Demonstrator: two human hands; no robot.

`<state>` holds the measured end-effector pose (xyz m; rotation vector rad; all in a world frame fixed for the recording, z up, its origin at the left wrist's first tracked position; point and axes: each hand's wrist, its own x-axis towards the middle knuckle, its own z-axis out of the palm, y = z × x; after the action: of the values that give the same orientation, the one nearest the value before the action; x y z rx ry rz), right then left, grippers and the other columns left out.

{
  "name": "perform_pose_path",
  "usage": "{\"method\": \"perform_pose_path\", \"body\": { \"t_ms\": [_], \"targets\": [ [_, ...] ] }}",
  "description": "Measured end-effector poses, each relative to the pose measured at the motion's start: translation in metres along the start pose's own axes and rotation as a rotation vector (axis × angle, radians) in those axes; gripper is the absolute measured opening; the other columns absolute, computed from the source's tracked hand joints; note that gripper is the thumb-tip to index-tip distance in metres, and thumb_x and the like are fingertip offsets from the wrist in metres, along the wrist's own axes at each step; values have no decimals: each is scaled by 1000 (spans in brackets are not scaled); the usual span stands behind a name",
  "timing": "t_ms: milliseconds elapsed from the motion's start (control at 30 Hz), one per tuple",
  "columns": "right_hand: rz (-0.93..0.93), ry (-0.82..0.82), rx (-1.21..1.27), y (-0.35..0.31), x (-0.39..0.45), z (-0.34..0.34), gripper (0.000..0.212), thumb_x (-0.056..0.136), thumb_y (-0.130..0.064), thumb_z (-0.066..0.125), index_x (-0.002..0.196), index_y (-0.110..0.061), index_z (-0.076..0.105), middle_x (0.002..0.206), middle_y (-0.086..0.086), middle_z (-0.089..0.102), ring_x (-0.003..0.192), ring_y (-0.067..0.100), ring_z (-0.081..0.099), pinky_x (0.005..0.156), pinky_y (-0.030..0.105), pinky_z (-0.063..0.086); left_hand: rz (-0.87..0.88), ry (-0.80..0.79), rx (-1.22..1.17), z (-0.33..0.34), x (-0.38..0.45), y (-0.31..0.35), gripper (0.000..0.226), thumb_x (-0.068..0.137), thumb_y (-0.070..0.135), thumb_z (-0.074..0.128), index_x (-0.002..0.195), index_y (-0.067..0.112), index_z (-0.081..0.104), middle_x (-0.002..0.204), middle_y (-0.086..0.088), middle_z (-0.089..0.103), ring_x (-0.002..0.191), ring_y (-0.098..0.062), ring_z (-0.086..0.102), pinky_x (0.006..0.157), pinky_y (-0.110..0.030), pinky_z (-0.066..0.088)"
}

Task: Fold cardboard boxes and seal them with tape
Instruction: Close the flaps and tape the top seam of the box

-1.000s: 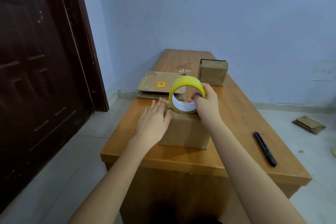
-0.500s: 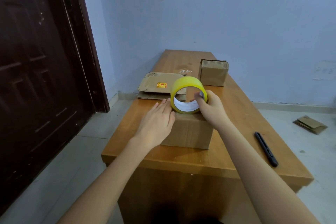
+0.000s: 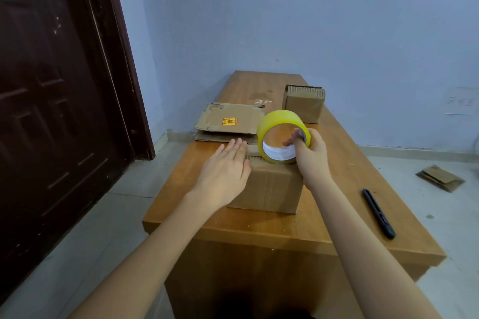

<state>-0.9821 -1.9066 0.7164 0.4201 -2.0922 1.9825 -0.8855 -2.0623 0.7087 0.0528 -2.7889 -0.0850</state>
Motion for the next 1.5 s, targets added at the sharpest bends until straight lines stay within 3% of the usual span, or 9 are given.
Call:
{"method": "perform_pose_path", "body": {
  "t_ms": [367,533,667,833,933,1200,1333,1433,1500],
  "targets": [
    [-4,10,1,-1,-5,1,15,96,-19,52,96,-6,58,83,5,66,76,7,57,66,18,42,10,140,-52,7,-7,29,58,101,38,24,144,-1,33,149,-15,35,141,-22,29,115,-26,13],
    [-20,-8,-36,-2,-4,3,22,97,-21,51,96,-1,59,82,1,62,67,-8,52,59,6,39,24,125,17,7,-7,28,68,95,43,15,140,-1,41,144,-15,44,137,-22,37,114,-28,21],
    [-51,-42,-103,-1,-4,2,15,95,-22,53,94,-7,57,83,0,59,71,2,50,63,15,40,37,111,91,8,-6,27,67,97,44,13,137,1,45,143,-13,46,138,-22,36,114,-30,22],
    [-87,-136,-206,-2,-2,1,17,90,-9,59,104,-14,52,84,-10,60,79,1,56,63,8,41,81,117,114,7,-5,25,60,101,43,17,140,4,41,146,-11,42,141,-19,30,115,-29,19],
    [-80,-131,-139,-2,-3,2,14,95,-12,52,108,-17,55,92,1,63,89,13,57,73,21,44,71,94,98,7,-5,25,62,101,45,16,137,3,45,144,-12,45,139,-21,34,114,-30,22],
    [87,153,363,3,-6,-2,21,95,-10,56,115,-13,60,111,23,64,72,1,66,65,11,49,52,118,87,13,-4,25,59,94,40,30,111,-1,68,113,-15,68,109,-26,64,94,-37,49],
    [130,141,381,4,-6,-3,27,93,-9,58,119,-3,57,107,17,66,75,-1,67,69,13,51,62,96,75,12,-4,24,64,94,43,24,116,0,65,119,-15,65,115,-25,60,98,-36,45],
    [102,111,274,2,-8,-3,10,91,-5,56,98,-7,63,88,5,69,78,0,63,79,24,48,68,105,64,7,-4,25,71,97,49,8,142,5,39,149,-11,39,140,-19,32,114,-29,20],
    [106,112,251,1,-9,-3,16,89,-3,55,87,-17,62,84,2,69,84,9,61,85,30,47,38,94,-10,5,-1,24,64,101,47,18,149,6,21,156,-8,22,145,-16,16,116,-26,10]
  ]
}}
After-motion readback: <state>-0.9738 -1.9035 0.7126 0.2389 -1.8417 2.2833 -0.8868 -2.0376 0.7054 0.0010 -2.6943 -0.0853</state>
